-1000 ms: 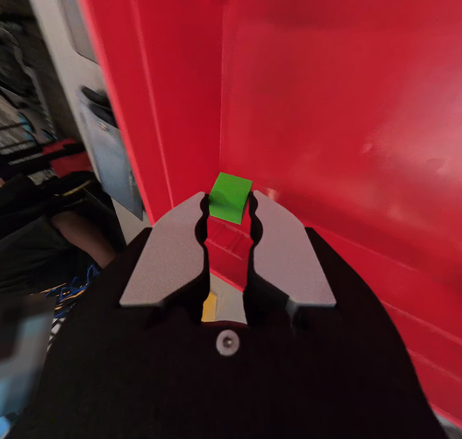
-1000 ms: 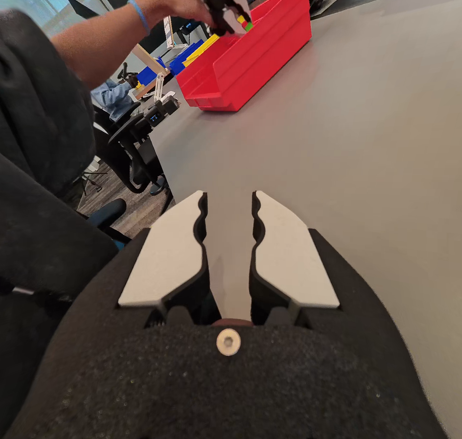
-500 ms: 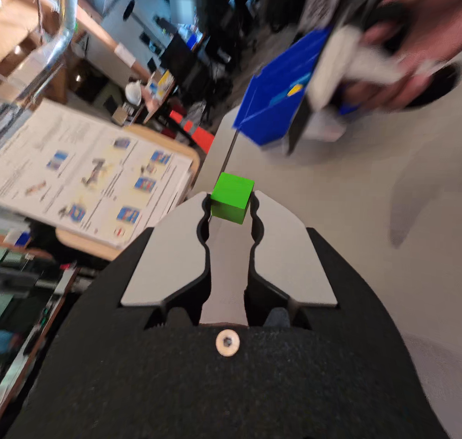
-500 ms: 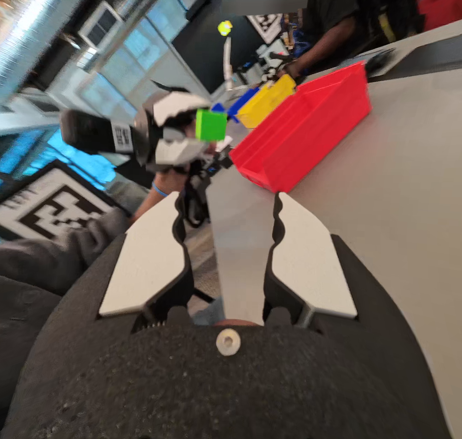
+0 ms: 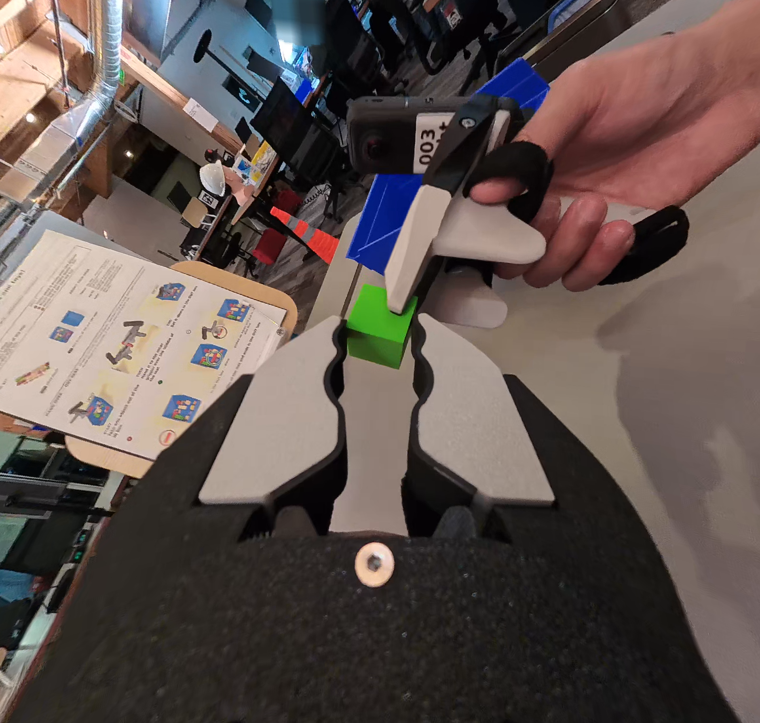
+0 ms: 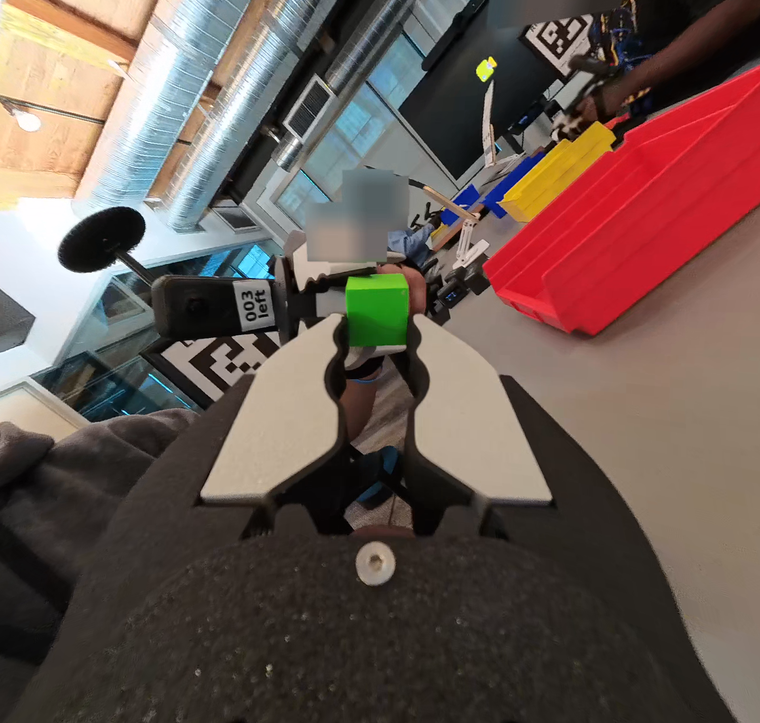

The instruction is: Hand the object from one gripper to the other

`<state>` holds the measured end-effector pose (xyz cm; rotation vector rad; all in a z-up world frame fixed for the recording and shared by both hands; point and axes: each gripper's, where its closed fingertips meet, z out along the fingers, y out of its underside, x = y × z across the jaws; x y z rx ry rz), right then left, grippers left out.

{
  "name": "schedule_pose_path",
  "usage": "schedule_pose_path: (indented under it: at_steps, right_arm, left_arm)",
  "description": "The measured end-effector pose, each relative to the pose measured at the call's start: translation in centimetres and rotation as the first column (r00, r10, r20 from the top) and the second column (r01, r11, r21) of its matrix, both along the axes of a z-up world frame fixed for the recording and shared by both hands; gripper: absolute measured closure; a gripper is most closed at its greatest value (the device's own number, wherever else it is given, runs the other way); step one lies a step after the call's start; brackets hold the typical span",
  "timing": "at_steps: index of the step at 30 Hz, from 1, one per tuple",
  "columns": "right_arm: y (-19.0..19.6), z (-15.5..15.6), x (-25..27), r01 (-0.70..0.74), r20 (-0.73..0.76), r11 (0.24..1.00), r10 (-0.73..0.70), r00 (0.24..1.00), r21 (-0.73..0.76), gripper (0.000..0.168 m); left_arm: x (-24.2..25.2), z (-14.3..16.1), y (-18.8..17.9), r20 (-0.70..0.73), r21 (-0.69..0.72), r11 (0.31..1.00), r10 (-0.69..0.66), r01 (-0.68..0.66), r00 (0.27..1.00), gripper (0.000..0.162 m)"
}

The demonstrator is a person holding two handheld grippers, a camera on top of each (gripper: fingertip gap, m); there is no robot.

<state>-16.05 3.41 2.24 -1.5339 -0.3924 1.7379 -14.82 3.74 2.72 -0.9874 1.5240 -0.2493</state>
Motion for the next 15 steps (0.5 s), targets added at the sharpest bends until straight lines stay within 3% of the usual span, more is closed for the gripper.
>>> schedule_pose_path:
  at_steps: [3, 5, 6, 8, 10, 11, 13, 15]
  right_arm:
    - [-0.1, -0.6, 0.3, 0.011, 0.042, 1.000, -0.011, 0.999, 0.001, 0.142]
    - [-0.1, -0.4, 1.1, 0.022, 0.038, 1.000, -0.022, 0.999, -0.002, 0.142]
    - [0.0, -0.3, 1.8, 0.036, 0.043, 0.999, -0.036, 0.998, -0.010, 0.142]
    - [0.5, 0.1, 3.9, 0.096, 0.085, 0.995, -0.095, 0.992, -0.008, 0.142]
    - [1.0, 0.9, 7.1, 0.185, 0.159, 0.981, -0.191, 0.969, 0.051, 0.142]
    - [1.2, 1.5, 9.2, 0.241, 0.208, 0.966, -0.257, 0.944, 0.099, 0.142]
    - [2.3, 2.3, 14.9, 0.384, 0.335, 0.900, -0.434, 0.836, 0.206, 0.142]
    - [3.6, 1.9, 21.7, 0.495, 0.500, 0.806, -0.590, 0.634, 0.324, 0.142]
  left_arm:
    - [-0.2, -0.7, -0.3, 0.045, -0.110, 0.994, 0.031, -0.026, 0.998, 0.133]
    - [-1.0, -1.7, -0.5, 0.116, -0.298, 0.952, 0.101, -0.062, 0.988, 0.126]
    - [-1.2, -3.0, -1.3, 0.147, -0.456, 0.889, 0.110, -0.031, 0.983, 0.116]
    - [-1.4, -6.4, -4.0, 0.180, -0.759, 0.647, 0.103, 0.072, 0.978, 0.109]
    - [-2.0, -9.5, -6.6, 0.205, -0.912, 0.386, 0.132, 0.140, 0.970, 0.099]
    - [-2.4, -10.7, -7.4, 0.220, -0.943, 0.291, 0.171, 0.164, 0.961, 0.099]
    - [-3.3, -12.3, -8.1, 0.207, -0.971, 0.174, 0.254, 0.166, 0.945, 0.103]
    - [-4.3, -12.9, -8.5, 0.213, -0.971, 0.166, 0.283, 0.171, 0.935, 0.104]
